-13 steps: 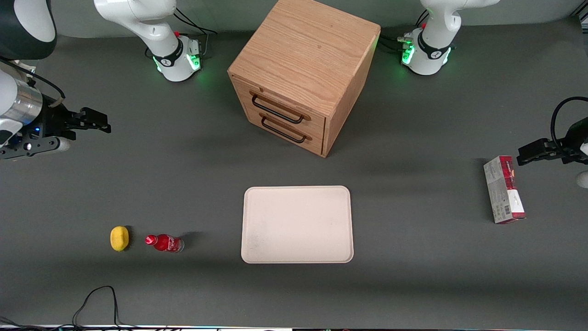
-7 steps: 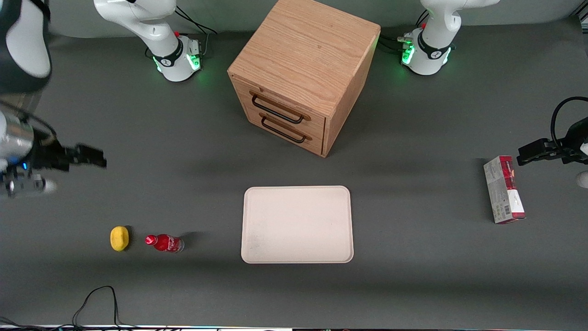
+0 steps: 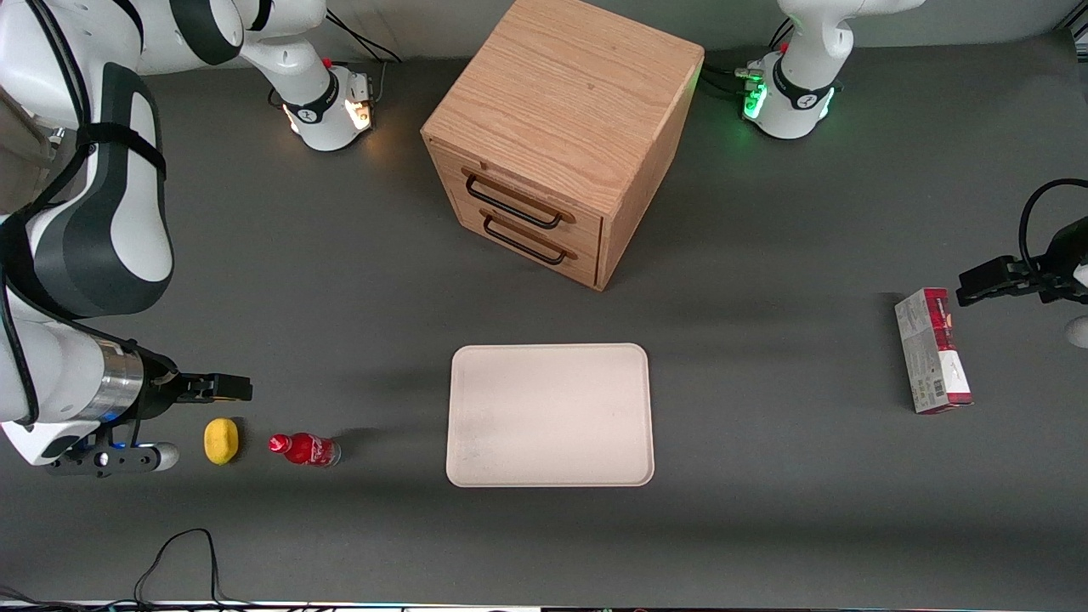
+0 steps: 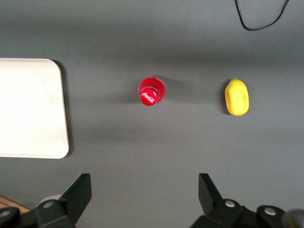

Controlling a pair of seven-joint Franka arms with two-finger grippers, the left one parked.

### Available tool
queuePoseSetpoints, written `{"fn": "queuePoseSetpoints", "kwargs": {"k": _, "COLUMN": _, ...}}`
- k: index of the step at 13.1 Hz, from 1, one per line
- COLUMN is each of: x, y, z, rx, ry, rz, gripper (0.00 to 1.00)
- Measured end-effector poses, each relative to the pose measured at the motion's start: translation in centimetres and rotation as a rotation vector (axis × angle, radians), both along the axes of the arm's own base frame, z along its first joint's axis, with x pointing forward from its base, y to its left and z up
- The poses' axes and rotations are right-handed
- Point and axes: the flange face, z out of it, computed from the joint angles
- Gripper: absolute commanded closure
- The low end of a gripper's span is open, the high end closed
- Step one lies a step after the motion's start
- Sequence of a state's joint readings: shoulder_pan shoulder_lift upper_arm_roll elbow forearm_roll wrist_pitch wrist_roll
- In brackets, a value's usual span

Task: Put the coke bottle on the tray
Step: 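Lower the right gripper around the bottle's cap end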

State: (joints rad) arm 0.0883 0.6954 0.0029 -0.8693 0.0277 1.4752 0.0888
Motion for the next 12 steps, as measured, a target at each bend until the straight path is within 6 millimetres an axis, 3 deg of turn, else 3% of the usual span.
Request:
{"fn": "queuePoseSetpoints", "kwargs": {"k": 2, "x": 1.1, "y": 0.3, "z": -1.9, "rx": 0.004, "ry": -0.024, "rz": 0.002, "gripper": 0.00}}
{"fn": "queuePoseSetpoints", "kwargs": {"k": 8, "x": 4.6, "y": 3.1, "z": -11.9, "rx": -0.002, "ry": -0.081, "rz": 0.033, "gripper": 0.00}}
{"fn": "queuePoseSetpoints", "kwargs": {"k": 12, "x": 5.1, "y": 3.0, "z": -14.6, "rx": -0.017, "ry": -0.076, "rz": 0.060, "gripper": 0.00}}
